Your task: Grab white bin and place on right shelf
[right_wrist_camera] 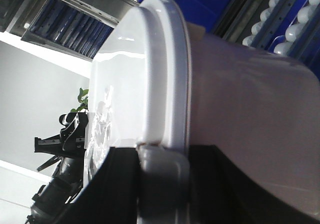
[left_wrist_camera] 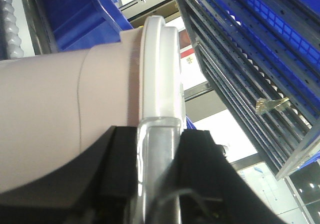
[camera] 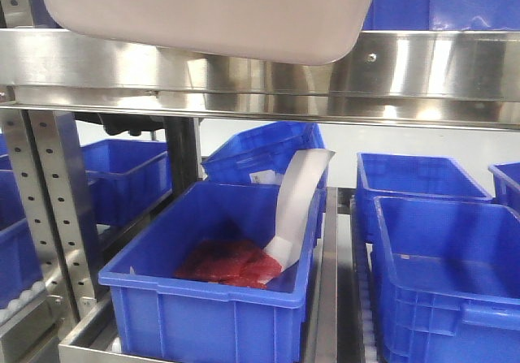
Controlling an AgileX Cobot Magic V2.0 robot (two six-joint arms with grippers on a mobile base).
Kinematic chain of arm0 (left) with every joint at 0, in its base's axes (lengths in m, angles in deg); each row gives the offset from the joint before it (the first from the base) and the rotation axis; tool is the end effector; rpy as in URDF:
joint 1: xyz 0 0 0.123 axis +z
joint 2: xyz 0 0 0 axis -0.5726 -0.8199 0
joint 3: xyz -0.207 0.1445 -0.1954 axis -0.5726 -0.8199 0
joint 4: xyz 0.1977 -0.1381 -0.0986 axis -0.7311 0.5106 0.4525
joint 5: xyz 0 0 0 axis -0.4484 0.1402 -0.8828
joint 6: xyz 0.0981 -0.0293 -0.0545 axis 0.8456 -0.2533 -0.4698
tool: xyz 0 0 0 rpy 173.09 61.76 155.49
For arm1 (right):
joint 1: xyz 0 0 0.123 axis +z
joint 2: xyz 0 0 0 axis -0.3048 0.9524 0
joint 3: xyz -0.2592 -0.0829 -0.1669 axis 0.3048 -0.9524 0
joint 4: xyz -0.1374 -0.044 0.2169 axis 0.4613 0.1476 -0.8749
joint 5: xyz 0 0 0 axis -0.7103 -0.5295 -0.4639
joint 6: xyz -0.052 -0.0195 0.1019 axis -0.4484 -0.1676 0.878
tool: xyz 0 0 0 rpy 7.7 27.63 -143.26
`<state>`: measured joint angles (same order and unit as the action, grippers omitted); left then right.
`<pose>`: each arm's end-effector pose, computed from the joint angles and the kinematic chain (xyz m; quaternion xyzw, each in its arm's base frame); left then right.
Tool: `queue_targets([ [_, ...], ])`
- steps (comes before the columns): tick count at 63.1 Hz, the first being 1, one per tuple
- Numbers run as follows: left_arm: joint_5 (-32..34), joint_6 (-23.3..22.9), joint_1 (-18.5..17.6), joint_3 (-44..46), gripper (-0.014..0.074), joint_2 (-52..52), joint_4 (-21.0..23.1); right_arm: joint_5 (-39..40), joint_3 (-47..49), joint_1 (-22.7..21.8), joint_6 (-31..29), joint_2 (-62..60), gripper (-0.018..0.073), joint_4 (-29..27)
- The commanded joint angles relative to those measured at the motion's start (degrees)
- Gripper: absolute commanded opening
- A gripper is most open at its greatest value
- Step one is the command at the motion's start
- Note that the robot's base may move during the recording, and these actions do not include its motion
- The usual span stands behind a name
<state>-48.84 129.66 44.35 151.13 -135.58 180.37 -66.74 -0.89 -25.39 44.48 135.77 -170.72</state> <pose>0.3655 -0.0449 0.4146 -0.0386 0.6885 -0.6118 0.3875 0.3886 0.0556 0.3739 0.0269 0.7061 0.6217 0.3378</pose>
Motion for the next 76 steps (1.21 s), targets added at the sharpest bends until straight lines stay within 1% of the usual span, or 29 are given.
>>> queue_targets([
  [1, -9.77, 0.6, -1.19, 1.66, -0.0104, 2.71, 3.02, -3.01, 1.76, 0.68, -0.89, -2.39, 0.0172, -1.46],
  [76, -9.77, 0.6, -1.19, 1.66, -0.0104, 2.71, 3.02, -1.97, 1.76, 0.68, -0.89, -2.34, 0.0172, -1.87],
])
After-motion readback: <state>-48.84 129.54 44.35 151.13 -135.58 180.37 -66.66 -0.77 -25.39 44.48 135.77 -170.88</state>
